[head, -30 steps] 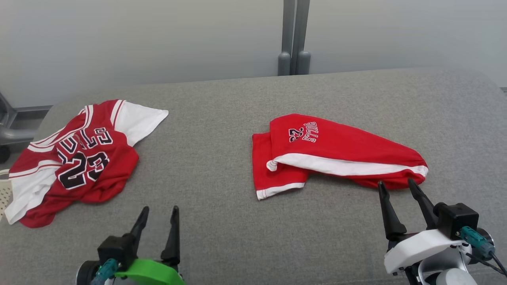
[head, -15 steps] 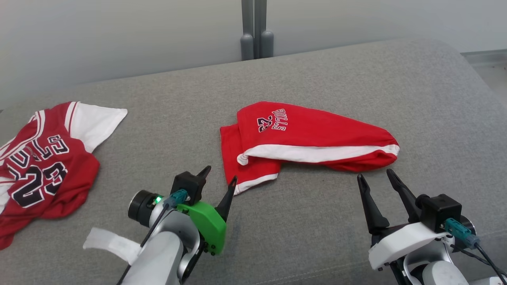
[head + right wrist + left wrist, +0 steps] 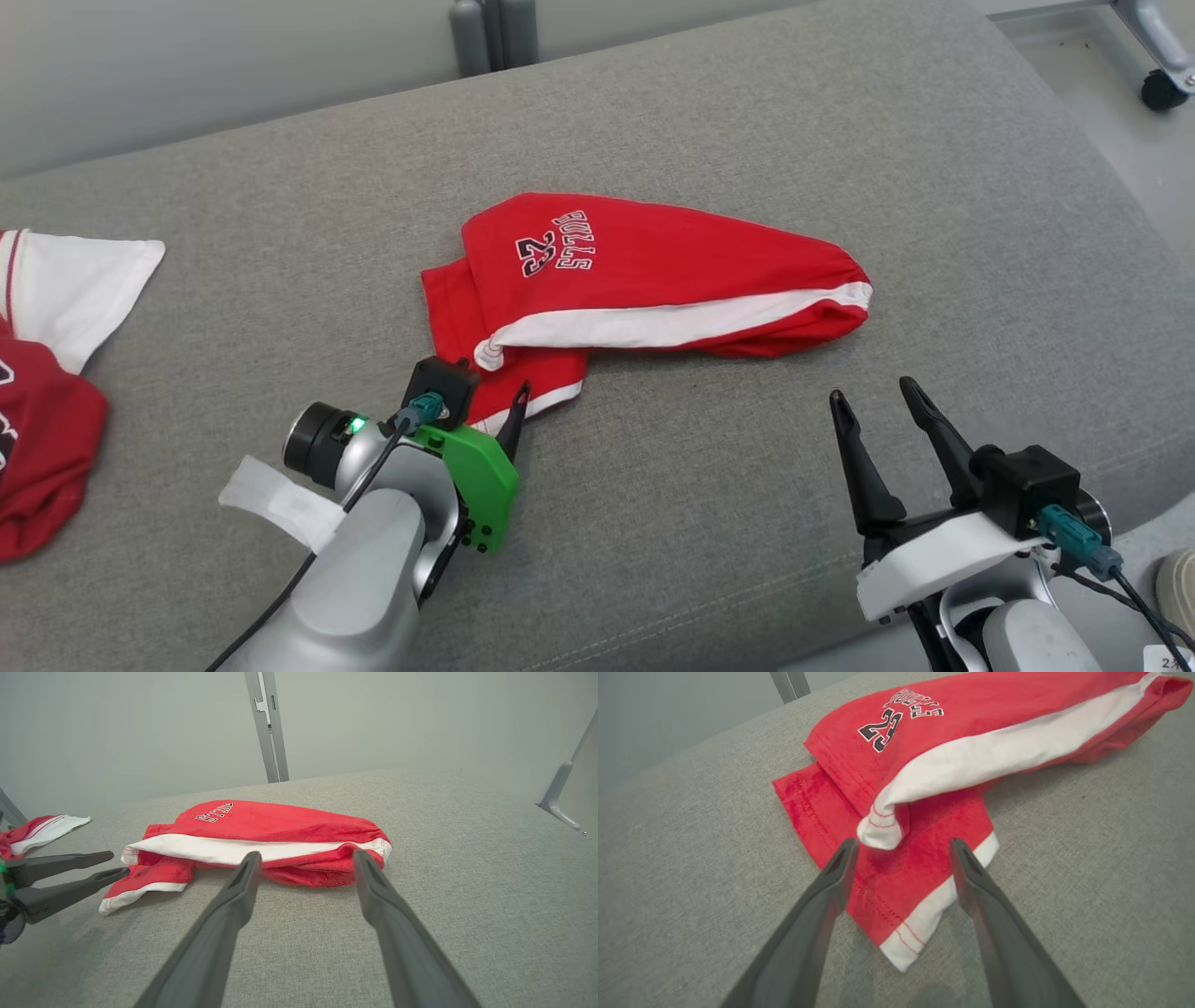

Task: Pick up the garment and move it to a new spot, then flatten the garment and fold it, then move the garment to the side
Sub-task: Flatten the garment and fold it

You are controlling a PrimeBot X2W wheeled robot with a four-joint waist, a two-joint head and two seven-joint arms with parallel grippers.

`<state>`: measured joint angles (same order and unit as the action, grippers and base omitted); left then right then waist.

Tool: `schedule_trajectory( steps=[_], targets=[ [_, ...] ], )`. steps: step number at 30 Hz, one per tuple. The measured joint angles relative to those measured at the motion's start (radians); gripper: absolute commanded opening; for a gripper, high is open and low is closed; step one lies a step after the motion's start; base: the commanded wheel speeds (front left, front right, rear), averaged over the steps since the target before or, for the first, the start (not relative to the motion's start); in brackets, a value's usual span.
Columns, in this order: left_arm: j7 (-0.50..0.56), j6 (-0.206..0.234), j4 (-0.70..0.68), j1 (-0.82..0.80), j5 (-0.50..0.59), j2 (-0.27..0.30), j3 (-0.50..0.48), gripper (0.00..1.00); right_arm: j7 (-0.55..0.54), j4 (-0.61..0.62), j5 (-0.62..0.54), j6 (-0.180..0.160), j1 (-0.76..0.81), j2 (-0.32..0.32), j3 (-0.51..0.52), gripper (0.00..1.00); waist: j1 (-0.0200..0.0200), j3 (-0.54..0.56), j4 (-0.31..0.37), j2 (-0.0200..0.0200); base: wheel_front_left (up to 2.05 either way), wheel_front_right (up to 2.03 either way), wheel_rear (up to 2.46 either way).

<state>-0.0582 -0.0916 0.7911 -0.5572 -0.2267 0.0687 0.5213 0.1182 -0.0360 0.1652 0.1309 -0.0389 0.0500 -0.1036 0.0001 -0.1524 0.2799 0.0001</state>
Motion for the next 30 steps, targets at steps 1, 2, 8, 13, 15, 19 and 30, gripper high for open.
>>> schedule_trajectory(
  steps=[1, 2, 8, 13, 15, 19, 30],
  targets=[
    [-0.006, 0.003, 0.013, -0.006, -0.001, -0.001, -0.001, 1.00, 0.004, -0.003, 0.000, 0.000, -0.002, 0.000, -0.001, 1.00, 0.0000, -0.005, 0.007, 0.0000, 0.00, 0.00, 0.00],
    [-0.006, 0.004, 0.025, -0.011, -0.004, -0.002, -0.001, 1.00, 0.007, -0.004, 0.000, 0.000, -0.004, 0.000, -0.002, 1.00, 0.0000, -0.010, 0.014, 0.0000, 0.00, 0.00, 0.00],
    [-0.037, 0.028, 0.089, -0.045, -0.009, -0.004, -0.006, 1.00, 0.016, -0.015, -0.003, 0.000, -0.008, 0.000, -0.010, 1.00, 0.0000, -0.029, 0.040, 0.0000, 0.00, 0.00, 0.00],
    [-0.060, 0.040, 0.126, -0.068, -0.017, -0.005, -0.012, 0.75, 0.019, -0.020, -0.009, 0.000, -0.009, 0.000, -0.011, 1.00, 0.0000, -0.035, 0.047, 0.0000, 0.00, 0.00, 0.00],
    [-0.068, 0.040, 0.138, -0.074, -0.018, -0.005, -0.007, 0.40, 0.020, -0.023, -0.011, 0.000, -0.009, 0.000, -0.010, 1.00, 0.0000, -0.036, 0.046, 0.0000, 0.00, 0.00, 0.00],
    [-0.083, 0.039, 0.151, -0.083, -0.020, -0.008, 0.001, 0.00, 0.020, -0.026, -0.012, 0.000, -0.009, 0.000, -0.009, 1.00, 0.0000, -0.035, 0.044, 0.0000, 0.00, 0.00, 0.00],
    [-0.181, 0.094, 0.107, -0.122, -0.043, -0.009, -0.023, 0.00, 0.016, -0.033, -0.013, 0.000, -0.009, 0.000, 0.000, 1.00, 0.0000, -0.023, 0.003, 0.0000, 0.00, 0.00, 0.00]
  ],
)
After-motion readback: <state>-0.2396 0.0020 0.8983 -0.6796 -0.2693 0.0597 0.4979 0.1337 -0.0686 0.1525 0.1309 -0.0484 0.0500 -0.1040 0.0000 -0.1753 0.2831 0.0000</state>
